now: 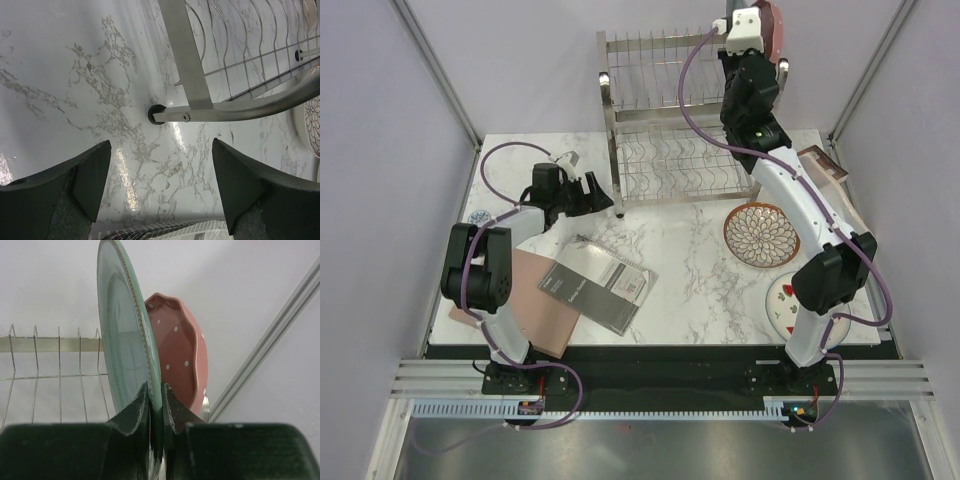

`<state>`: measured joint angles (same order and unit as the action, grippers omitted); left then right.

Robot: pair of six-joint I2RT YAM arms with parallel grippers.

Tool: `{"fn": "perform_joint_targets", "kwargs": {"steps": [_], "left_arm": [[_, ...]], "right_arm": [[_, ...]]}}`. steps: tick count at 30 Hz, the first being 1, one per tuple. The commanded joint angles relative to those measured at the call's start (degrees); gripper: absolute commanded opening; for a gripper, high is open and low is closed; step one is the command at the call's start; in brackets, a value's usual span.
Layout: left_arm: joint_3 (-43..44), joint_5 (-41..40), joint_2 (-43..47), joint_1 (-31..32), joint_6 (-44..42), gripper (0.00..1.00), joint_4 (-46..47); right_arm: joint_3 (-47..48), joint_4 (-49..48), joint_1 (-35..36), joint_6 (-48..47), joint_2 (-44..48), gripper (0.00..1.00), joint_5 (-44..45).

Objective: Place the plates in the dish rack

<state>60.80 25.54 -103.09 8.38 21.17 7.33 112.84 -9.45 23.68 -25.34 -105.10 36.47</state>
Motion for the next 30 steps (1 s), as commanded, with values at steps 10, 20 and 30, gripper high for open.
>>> {"fn": "perform_joint_targets", "kwargs": {"steps": [10, 20, 30], "left_arm": [[2.57, 0.48, 0.52, 0.14, 0.63, 0.88, -0.12], [2.93, 0.21, 1.31, 0.14, 0.19, 0.88, -1.88], [3.71, -0.05, 2.28, 0.67, -0.07, 0.88, -2.41]], "right_arm": [[6.78, -7.07, -0.21, 0.99, -1.07, 0.00, 1.58], [10.21, -5.93, -2.15, 0.74, -4.67, 0.18, 2.30], [1.87, -12.34, 0.40, -8.40, 2.08, 0.63, -2.02]]}}
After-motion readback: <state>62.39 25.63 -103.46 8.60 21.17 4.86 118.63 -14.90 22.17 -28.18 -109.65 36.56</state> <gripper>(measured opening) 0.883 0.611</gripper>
